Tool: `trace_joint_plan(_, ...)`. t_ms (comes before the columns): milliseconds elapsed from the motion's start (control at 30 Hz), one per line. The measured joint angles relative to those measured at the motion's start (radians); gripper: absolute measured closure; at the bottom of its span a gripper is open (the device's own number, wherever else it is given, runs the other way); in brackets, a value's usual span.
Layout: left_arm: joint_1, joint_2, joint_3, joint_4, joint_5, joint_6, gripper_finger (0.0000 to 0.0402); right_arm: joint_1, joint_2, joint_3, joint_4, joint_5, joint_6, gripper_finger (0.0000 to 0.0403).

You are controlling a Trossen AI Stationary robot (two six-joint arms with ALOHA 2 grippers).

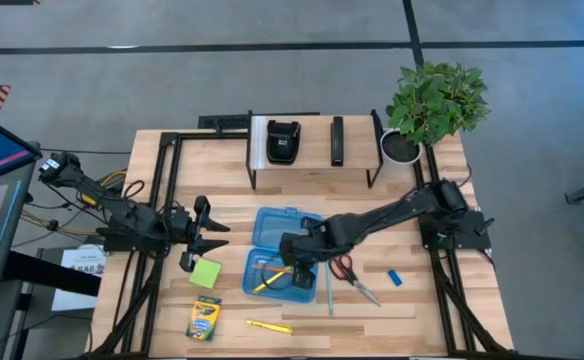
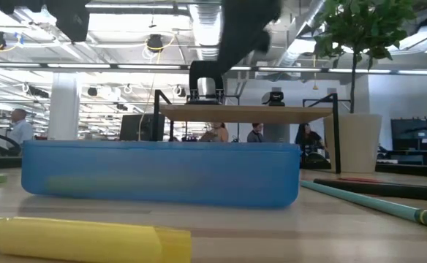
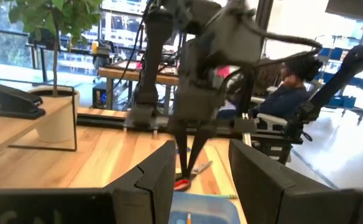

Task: Pack school essentials
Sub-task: Put the blue eraser into the blue supply box

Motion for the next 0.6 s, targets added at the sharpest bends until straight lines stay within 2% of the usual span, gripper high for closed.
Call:
trace_joint_plan(100, -0.003, 0.000, 0.000, -0.013, 0.003, -0.013, 0.0264, 0.047, -0.038, -0.005, -0.065, 0.056, 0.047, 0.0373)
trace_joint_plan(200, -0.010, 0.000, 0.000, -0.009, 0.006, -0.013, 0.0264, 0.086, -0.090, -0.081, -0.072, 0.074, 0.118, 0.0372)
trace_joint_plan(367, -0.019, 0.000, 0.000, -0.006, 0.006, -0.015, 0.0264, 0.133, -0.211, -0.311, -0.056, 0.077, 0.309, 0.0364)
trace_joint_plan(600, -0.021, 0.000, 0.000, 0.003, 0.006, -0.016, 0.0264, 0.234, -0.437, -0.632, -0.011, 0.068, 0.637, 0.0329)
